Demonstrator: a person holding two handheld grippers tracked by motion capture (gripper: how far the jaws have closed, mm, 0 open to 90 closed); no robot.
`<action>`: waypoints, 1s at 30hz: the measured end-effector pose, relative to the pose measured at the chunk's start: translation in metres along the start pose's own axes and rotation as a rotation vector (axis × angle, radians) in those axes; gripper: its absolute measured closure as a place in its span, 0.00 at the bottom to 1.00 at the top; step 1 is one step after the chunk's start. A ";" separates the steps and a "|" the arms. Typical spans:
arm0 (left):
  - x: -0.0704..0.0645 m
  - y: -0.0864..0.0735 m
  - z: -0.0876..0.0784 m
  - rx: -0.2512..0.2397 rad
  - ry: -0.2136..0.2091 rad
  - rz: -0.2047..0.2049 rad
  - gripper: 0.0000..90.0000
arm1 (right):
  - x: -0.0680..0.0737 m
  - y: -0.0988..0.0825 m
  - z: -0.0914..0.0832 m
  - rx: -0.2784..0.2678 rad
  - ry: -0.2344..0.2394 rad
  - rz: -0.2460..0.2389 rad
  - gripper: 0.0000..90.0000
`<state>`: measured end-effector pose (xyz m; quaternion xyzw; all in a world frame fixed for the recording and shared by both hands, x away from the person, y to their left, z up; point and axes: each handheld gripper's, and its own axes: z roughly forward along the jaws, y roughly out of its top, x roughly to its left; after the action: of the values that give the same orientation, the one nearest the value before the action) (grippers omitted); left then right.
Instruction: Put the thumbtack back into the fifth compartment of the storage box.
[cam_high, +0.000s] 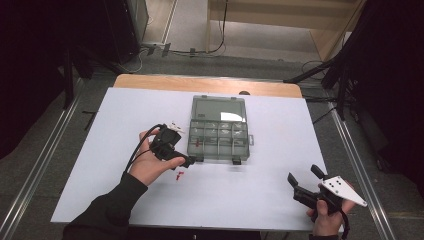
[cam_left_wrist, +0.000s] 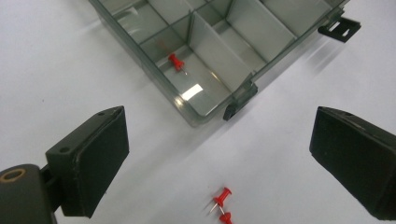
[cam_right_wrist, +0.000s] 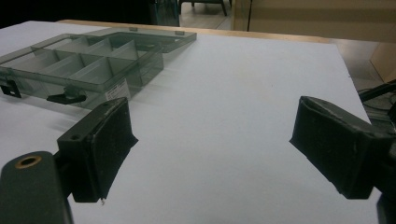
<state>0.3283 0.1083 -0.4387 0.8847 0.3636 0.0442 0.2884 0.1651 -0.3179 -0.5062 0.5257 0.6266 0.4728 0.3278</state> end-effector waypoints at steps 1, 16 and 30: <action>-0.001 -0.002 0.000 0.001 0.000 0.000 0.05 | 0.000 0.000 0.000 0.000 0.000 0.001 0.14; -0.010 -0.024 -0.002 0.005 0.024 0.009 0.16 | 0.001 -0.001 0.001 0.003 0.000 -0.003 0.14; -0.012 -0.044 -0.001 0.029 0.034 -0.001 0.35 | 0.001 -0.001 0.001 0.010 -0.001 -0.002 0.14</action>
<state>0.2924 0.1259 -0.4596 0.8877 0.3695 0.0538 0.2694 0.1650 -0.3164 -0.5071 0.5270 0.6291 0.4692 0.3260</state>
